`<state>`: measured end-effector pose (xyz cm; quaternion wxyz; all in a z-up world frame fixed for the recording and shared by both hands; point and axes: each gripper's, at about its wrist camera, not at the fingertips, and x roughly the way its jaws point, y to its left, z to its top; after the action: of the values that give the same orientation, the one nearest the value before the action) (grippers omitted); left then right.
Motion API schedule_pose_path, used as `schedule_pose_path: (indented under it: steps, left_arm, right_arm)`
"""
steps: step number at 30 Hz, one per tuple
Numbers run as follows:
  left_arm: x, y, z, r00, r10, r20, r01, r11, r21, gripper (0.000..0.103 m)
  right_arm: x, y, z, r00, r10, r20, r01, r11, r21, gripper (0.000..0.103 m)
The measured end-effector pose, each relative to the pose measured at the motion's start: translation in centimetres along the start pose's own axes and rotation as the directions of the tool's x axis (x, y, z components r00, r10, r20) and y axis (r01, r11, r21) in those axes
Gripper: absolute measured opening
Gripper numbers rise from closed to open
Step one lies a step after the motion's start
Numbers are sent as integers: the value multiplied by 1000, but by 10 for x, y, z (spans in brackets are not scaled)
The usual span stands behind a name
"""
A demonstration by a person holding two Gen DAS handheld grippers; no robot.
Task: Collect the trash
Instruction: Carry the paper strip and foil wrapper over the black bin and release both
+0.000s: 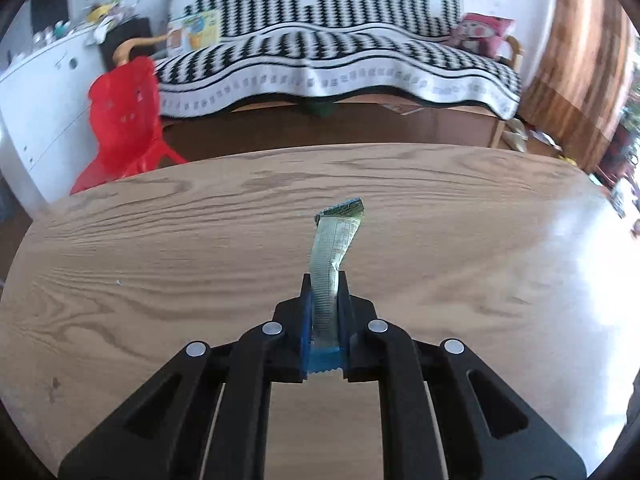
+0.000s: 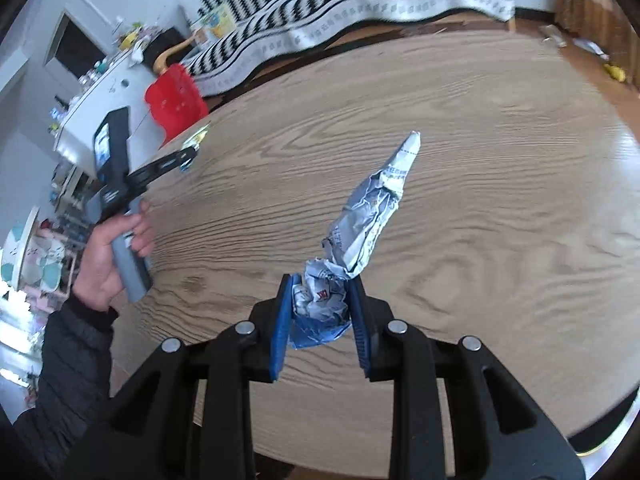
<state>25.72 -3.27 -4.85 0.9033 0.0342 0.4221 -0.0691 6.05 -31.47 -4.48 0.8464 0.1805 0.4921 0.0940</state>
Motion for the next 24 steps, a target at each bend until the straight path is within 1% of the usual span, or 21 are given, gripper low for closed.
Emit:
schedule_pose_path:
  steps: [2, 3, 4, 6, 8, 10, 11, 12, 13, 15, 16, 17, 18, 20, 21, 22, 24]
  left_arm:
    - [-18, -26, -7, 1000, -28, 9, 27, 999, 40, 10]
    - [-30, -47, -13, 999, -44, 15, 43, 996, 77, 10]
    - [-40, -63, -19, 998, -53, 23, 50, 993, 107, 10]
    - [-58, -99, -31, 996, -85, 33, 78, 982, 172, 10]
    - [-79, -141, -43, 988, -146, 39, 134, 965, 227, 10]
    - [-103, -187, -57, 976, -212, 44, 191, 941, 278, 10]
    - [-110, -201, -62, 971, -234, 44, 212, 933, 291, 10]
    - [-119, -222, -70, 962, -270, 35, 246, 918, 311, 10]
    - [-128, -243, -81, 952, -307, 22, 282, 900, 331, 10]
    - [-140, -277, -100, 934, -357, -1, 333, 868, 368, 10]
    - [-147, -302, -114, 922, -386, -20, 362, 844, 396, 10]
    - [-152, -320, -126, 914, -404, -35, 381, 824, 419, 10]
    - [-155, -333, -134, 908, -416, -49, 394, 810, 434, 10]
    - [-161, -368, -156, 889, -448, -94, 435, 763, 478, 10]
    - [-163, -382, -165, 882, -459, -109, 448, 743, 497, 10]
    - [-166, -399, -176, 871, -475, -127, 467, 719, 515, 10]
    - [-170, -422, -190, 851, -499, -161, 501, 682, 534, 10]
  right_arm:
    - [-22, -19, -10, 997, -60, 44, 60, 998, 13, 28]
    - [-30, -27, -14, 995, -84, 58, 83, 996, 20, 28]
    - [-41, -39, -23, 990, -121, 76, 119, 992, 33, 28]
    - [-60, -64, -38, 981, -169, 93, 163, 984, 66, 28]
    - [-81, -99, -59, 969, -225, 106, 212, 970, 122, 28]
    - [-98, -129, -76, 957, -268, 114, 245, 953, 177, 28]
    - [-107, -145, -86, 952, -285, 114, 259, 944, 204, 28]
    - [-113, -158, -94, 947, -301, 115, 271, 936, 224, 28]
    - [-123, -175, -104, 937, -331, 115, 294, 921, 254, 28]
    - [-137, -204, -120, 921, -373, 109, 327, 895, 303, 28]
    - [-146, -225, -130, 910, -403, 101, 349, 873, 340, 28]
    - [-150, -236, -136, 904, -417, 93, 360, 861, 358, 28]
    - [-154, -244, -141, 900, -427, 88, 367, 852, 374, 28]
    - [-163, -274, -159, 891, -450, 64, 386, 824, 416, 28]
    - [-165, -281, -163, 889, -454, 59, 389, 817, 426, 28]
    - [-167, -294, -171, 888, -457, 49, 390, 806, 445, 28]
    - [-171, -317, -184, 888, -458, 31, 391, 791, 470, 28]
